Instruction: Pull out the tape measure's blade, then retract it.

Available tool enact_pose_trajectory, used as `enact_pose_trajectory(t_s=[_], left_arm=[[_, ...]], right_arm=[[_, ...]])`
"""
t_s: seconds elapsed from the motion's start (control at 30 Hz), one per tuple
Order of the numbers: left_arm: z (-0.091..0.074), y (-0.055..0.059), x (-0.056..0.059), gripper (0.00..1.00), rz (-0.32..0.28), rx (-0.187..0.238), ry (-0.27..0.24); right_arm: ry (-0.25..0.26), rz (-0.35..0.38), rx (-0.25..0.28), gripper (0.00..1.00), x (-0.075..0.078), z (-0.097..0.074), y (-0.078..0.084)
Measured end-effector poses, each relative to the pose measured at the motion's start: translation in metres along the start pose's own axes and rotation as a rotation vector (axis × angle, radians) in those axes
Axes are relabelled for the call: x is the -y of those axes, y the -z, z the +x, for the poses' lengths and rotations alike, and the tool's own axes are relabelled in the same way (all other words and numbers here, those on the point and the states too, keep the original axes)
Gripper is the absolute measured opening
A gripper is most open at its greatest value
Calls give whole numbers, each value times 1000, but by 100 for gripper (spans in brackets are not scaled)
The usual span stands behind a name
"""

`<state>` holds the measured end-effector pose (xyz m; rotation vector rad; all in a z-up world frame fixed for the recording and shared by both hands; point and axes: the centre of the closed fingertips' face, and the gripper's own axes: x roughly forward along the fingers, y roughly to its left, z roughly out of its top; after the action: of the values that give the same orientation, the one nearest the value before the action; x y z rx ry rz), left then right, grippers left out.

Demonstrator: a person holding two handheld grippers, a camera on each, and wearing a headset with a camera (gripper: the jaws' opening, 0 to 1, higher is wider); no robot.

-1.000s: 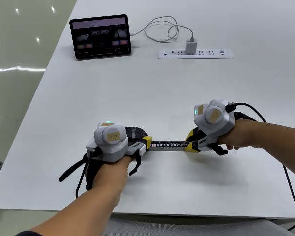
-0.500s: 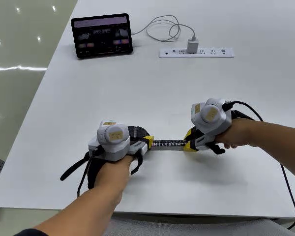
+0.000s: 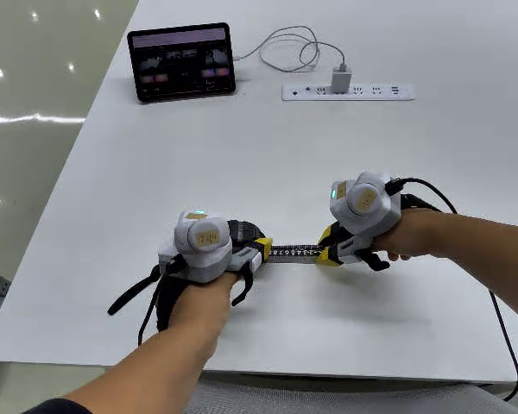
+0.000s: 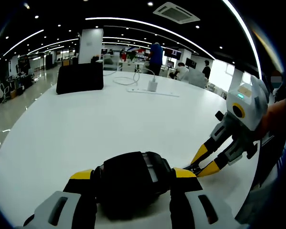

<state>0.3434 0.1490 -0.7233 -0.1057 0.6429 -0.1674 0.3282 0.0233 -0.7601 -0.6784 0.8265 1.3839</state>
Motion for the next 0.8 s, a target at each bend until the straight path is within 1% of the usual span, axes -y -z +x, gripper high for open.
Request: enact_pose_trajectory(t_s=[0.4,0.8], left_arm=[[0,0,0,58,-4,-3,2],[0,0,-1,58,-5,-5,2]], right_arm=[[-5,-18,17,11,0,4,-5],[1,-14,20,11,-1,9,-13]])
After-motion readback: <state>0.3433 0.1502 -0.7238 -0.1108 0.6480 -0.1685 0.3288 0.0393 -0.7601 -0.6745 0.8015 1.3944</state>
